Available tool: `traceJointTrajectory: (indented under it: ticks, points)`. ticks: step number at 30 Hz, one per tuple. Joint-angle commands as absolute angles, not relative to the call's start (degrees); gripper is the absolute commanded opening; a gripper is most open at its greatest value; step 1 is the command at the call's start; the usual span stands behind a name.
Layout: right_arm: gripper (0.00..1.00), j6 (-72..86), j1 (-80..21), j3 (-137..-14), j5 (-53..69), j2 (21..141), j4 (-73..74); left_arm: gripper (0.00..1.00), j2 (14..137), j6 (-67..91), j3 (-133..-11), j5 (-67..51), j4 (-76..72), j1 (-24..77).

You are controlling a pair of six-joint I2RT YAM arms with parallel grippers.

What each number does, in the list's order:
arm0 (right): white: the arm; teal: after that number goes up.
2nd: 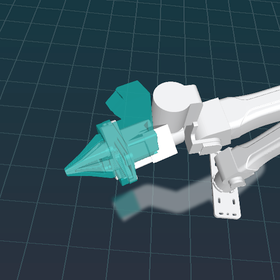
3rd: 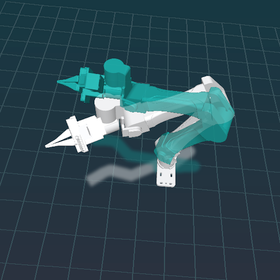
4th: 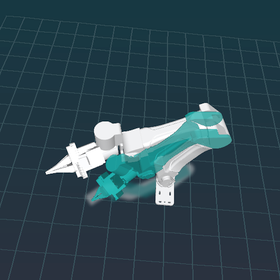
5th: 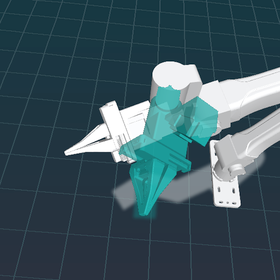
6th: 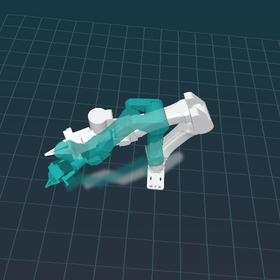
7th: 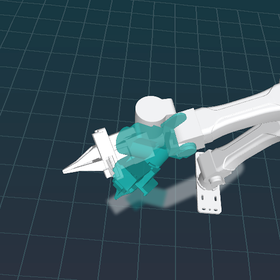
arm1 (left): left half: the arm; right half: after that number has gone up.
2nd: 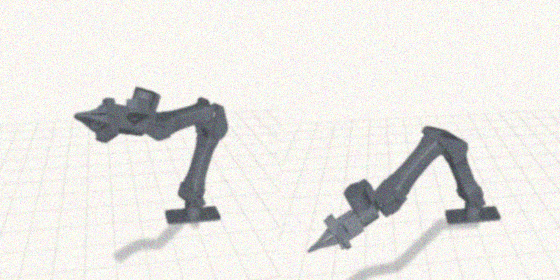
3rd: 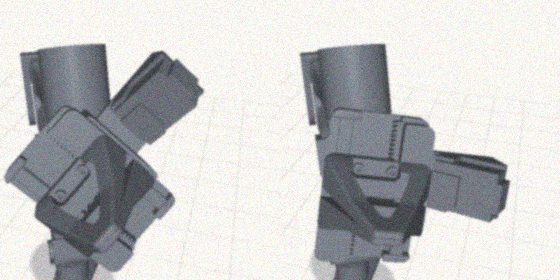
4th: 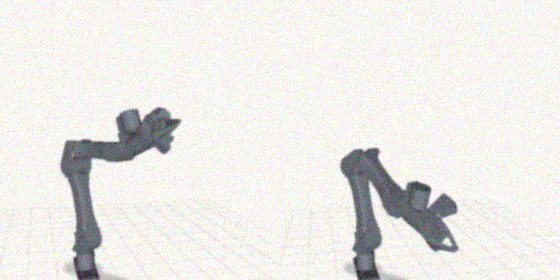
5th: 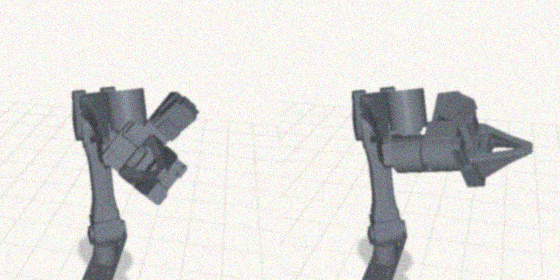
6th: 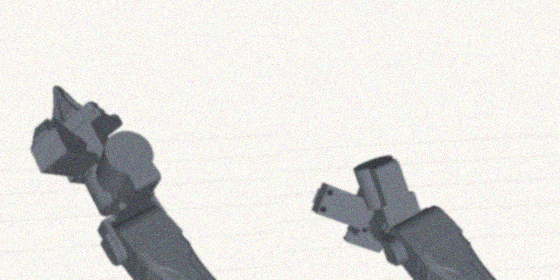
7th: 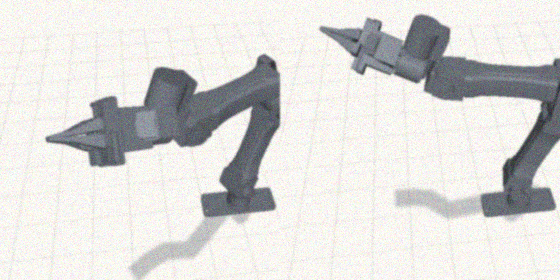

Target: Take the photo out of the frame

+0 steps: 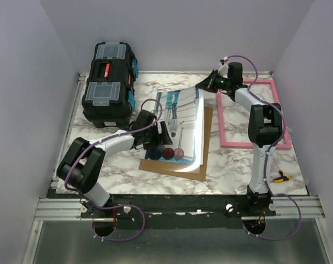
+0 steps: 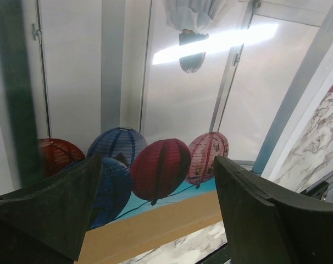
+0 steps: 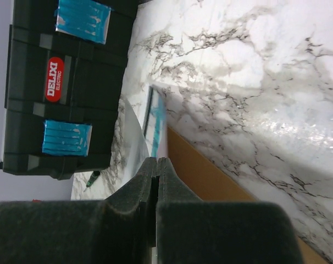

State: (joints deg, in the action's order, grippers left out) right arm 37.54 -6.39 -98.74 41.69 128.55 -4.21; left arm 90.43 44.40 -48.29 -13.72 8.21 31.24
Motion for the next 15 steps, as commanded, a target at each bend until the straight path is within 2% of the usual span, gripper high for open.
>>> traceJointTrajectory:
  ticks: [1, 10, 15]
  points:
    - [0.00, 38.16, -4.87, -99.80, 41.12, 123.29, -3.12, 0.85, 89.87, 44.23, -47.15, -14.71, 6.67, 31.64]
    - [0.00, 36.91, -4.84, -96.64, 39.22, 123.01, -1.36, 0.86, 89.56, 44.47, -47.55, -16.18, 6.75, 31.53]
    - [0.00, 35.22, -4.02, -96.09, 33.99, 120.48, -1.79, 0.86, 89.62, 45.58, -45.11, -14.34, 5.69, 31.55]
